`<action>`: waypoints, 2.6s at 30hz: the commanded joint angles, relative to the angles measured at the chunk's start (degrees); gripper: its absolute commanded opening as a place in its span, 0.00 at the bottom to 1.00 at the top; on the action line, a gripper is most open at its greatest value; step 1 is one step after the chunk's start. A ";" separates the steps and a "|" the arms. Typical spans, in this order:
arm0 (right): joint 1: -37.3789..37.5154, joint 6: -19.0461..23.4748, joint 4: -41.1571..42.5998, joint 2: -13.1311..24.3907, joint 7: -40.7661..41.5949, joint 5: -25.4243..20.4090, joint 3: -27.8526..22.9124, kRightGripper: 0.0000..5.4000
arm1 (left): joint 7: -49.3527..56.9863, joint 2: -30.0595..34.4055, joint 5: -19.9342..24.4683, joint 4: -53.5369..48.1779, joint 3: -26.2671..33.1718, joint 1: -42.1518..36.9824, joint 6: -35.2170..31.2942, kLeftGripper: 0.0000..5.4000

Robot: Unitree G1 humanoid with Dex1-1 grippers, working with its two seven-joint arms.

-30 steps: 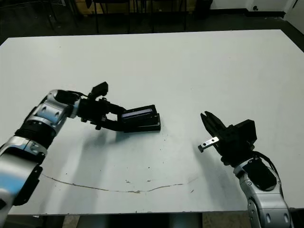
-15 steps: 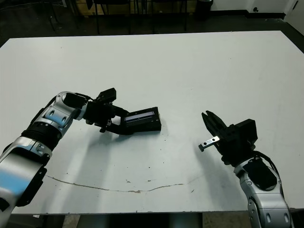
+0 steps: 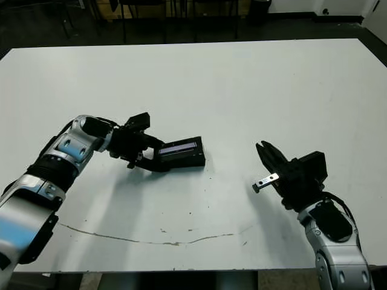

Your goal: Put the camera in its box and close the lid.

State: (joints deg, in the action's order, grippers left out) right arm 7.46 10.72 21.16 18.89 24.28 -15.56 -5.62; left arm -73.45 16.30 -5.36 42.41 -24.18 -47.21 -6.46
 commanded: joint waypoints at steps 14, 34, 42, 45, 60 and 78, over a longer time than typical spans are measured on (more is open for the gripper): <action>0.74 -0.03 -0.88 0.10 0.22 -0.15 0.75 0.00 | -2.49 -4.41 -6.30 4.49 -8.35 -2.85 -3.91 0.50; 1.73 -1.07 -0.46 -0.35 -0.06 0.04 1.08 0.00 | -3.28 0.52 -9.90 5.66 -11.41 -1.78 0.61 0.75; 1.77 -0.74 -0.62 -0.07 -0.21 0.63 1.17 0.00 | -3.03 3.91 -9.67 3.21 -11.04 0.95 0.39 0.99; 1.58 -1.88 -1.60 -0.31 0.25 0.48 1.11 0.00 | -3.45 5.41 -9.64 2.77 -11.08 1.75 1.28 0.99; 1.55 -1.67 -1.63 -0.40 -0.11 0.93 1.61 0.00 | -1.30 16.95 -4.22 -8.30 -3.23 9.03 2.66 0.99; 1.53 -2.89 -1.82 -2.58 -2.63 2.43 3.76 0.00 | 44.54 -5.09 17.13 -59.73 18.65 31.21 -19.96 0.45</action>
State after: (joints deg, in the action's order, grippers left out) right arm 8.47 7.69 19.70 16.52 22.11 -13.77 -2.14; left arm -31.04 12.20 11.57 -15.84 -4.50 -17.17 -23.37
